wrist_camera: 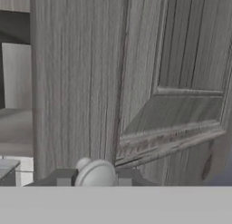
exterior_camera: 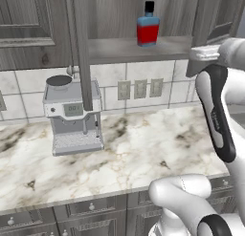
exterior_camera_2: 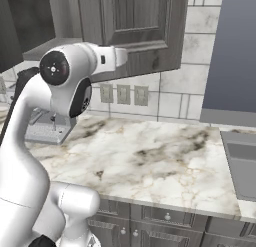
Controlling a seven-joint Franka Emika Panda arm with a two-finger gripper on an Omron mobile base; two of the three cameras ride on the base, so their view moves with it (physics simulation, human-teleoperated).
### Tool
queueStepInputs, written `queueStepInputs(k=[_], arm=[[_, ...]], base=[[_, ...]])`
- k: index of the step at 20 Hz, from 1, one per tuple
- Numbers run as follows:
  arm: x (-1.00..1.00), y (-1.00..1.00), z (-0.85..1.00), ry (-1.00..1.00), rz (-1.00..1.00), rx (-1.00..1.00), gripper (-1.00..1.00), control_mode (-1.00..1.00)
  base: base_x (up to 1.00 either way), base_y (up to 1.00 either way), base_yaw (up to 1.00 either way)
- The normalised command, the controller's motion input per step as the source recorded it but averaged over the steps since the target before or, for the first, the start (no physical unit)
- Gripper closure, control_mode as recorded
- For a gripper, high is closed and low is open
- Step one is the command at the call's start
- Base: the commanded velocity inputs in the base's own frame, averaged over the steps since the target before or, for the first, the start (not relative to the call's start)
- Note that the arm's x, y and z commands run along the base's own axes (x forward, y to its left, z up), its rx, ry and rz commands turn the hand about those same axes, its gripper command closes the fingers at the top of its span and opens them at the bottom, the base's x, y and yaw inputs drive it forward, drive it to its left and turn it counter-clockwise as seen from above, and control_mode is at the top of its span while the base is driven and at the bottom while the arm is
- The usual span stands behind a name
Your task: Get the candle and the liquor from the cabinet and move them to the dining counter.
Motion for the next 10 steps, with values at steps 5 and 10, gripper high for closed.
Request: queueStepInputs(k=[5, 10], arm=[[-0.42, -0.62, 0.0, 0.0, 0.0, 0.0, 1.0, -1.0], [-0.3, -0.64, 0.0, 0.0, 0.0, 0.0, 1.0, -1.0]], base=[[0.0, 0.0, 0.0], [0.0, 0.0, 0.0]])
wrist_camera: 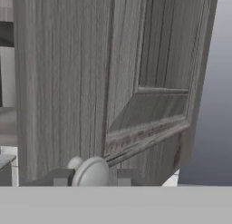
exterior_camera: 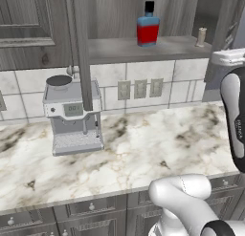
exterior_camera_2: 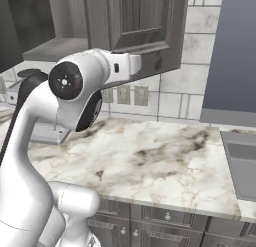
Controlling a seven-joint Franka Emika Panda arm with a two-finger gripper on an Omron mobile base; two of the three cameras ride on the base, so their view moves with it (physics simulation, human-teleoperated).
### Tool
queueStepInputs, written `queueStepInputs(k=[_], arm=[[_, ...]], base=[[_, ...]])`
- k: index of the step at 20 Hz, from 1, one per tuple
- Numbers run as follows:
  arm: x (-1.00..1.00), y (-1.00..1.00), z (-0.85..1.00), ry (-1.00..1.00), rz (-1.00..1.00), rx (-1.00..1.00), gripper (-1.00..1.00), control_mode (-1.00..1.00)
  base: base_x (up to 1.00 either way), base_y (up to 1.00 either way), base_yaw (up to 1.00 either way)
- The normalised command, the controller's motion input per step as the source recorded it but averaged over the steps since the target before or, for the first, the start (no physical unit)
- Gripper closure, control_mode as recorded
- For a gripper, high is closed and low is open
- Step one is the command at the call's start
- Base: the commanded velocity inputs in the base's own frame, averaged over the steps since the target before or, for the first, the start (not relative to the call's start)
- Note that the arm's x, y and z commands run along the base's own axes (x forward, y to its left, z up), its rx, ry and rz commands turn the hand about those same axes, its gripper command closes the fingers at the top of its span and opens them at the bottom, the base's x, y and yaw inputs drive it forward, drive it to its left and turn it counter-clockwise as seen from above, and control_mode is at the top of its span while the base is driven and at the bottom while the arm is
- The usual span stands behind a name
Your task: Get the candle and the liquor from the cabinet and move them to the dining counter.
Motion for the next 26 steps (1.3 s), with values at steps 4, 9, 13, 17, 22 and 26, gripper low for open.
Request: queueStepInputs(k=[4, 9, 13, 17, 22, 26], arm=[[-0.14, -0.53, 0.0, 0.0, 0.0, 0.0, 1.0, -1.0], [-0.2, -0.62, -0.03, 0.0, 0.0, 0.0, 1.0, -1.0], [-0.19, -0.69, -0.07, 0.0, 0.0, 0.0, 1.0, -1.0], [-0.26, -0.7, -0.09, 0.0, 0.01, 0.0, 1.0, -1.0], [-0.18, -0.63, -0.04, 0.0, 0.01, 0.0, 1.0, -1.0], [-0.17, -0.61, -0.05, 0.0, 0.02, 0.0, 1.0, -1.0]], base=[[0.0, 0.0, 0.0], [0.0, 0.0, 0.0], [0.0, 0.0, 0.0], [0.0, 0.0, 0.0], [0.0, 0.0, 0.0], [0.0, 0.0, 0.0]])
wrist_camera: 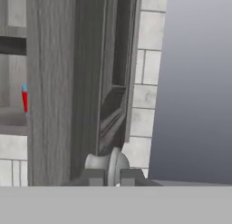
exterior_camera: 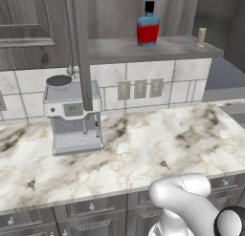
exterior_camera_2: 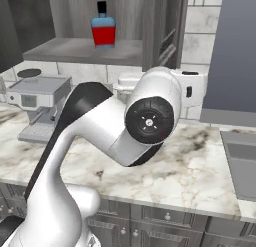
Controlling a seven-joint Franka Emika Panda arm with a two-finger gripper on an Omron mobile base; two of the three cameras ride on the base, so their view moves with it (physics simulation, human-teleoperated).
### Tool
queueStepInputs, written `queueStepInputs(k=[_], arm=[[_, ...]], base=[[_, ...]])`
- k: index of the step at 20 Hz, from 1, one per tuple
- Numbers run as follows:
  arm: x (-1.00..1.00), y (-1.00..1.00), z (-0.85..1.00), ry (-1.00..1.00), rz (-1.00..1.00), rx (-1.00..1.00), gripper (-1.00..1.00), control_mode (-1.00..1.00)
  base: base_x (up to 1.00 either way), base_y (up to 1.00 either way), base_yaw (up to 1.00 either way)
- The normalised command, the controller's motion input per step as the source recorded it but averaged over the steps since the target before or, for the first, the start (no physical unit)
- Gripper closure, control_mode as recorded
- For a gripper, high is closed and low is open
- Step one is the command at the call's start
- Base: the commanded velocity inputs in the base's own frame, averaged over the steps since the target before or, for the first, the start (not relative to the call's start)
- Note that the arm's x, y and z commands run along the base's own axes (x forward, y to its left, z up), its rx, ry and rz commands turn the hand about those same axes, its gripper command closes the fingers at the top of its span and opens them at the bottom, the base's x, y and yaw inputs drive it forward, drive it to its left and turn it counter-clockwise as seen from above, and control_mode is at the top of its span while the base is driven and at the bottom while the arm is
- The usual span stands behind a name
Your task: Get the candle and the liquor from the cabinet and move them to the dining counter.
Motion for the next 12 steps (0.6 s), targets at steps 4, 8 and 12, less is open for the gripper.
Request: queueStepInputs(k=[4, 8, 12], arm=[[-0.04, -0.5, -0.09, 0.0, 0.03, 0.0, 1.0, -1.0], [0.0, -0.45, -0.1, 0.0, 0.03, 0.0, 1.0, -1.0], [0.0, -0.36, -0.1, 0.0, 0.02, 0.0, 1.0, -1.0]], base=[[0.0, 0.0, 0.0], [0.0, 0.0, 0.0], [0.0, 0.0, 0.0]])
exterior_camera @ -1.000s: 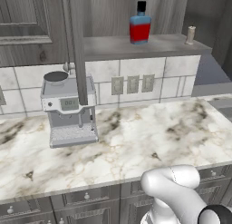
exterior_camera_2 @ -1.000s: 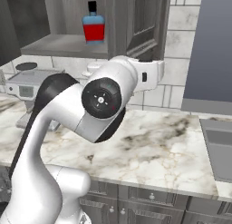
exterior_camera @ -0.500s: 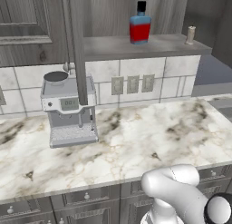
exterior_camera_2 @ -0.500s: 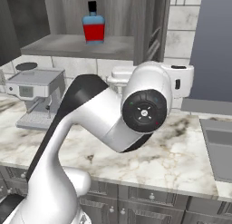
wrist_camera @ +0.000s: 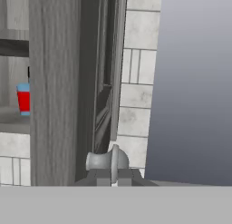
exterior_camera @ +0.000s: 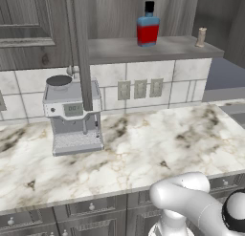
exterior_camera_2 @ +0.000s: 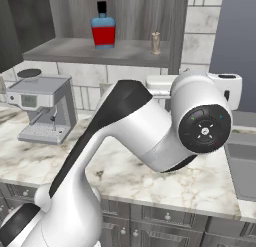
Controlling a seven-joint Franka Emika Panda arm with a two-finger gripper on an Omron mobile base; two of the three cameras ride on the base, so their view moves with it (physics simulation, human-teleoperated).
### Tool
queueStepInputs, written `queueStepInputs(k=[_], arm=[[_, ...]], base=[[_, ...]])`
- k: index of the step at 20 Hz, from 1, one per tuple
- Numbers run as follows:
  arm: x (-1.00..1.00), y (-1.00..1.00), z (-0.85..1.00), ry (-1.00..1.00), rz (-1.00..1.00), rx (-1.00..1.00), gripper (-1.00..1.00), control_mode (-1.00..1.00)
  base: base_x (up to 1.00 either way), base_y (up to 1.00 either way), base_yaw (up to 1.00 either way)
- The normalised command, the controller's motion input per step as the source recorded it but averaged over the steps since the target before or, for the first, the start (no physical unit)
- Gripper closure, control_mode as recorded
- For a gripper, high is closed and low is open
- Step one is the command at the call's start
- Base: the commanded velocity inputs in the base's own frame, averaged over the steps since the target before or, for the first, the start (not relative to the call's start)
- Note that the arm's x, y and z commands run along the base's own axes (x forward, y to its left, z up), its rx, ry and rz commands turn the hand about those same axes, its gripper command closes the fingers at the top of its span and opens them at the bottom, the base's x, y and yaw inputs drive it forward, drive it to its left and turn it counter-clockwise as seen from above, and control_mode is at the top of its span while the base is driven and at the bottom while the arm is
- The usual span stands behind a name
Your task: Get the candle and the liquor from the cabinet and move them to the dining counter.
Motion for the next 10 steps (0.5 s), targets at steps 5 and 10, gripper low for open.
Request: queueStepInputs(k=[5, 10], arm=[[0.0, -0.1, -0.02, 0.0, 0.0, 0.0, 1.0, -1.0], [0.0, 0.0, 0.0, 0.0, 0.0, 0.0, 1.0, -1.0]], base=[[0.0, 0.0, 0.0], [0.0, 0.0, 0.0]])
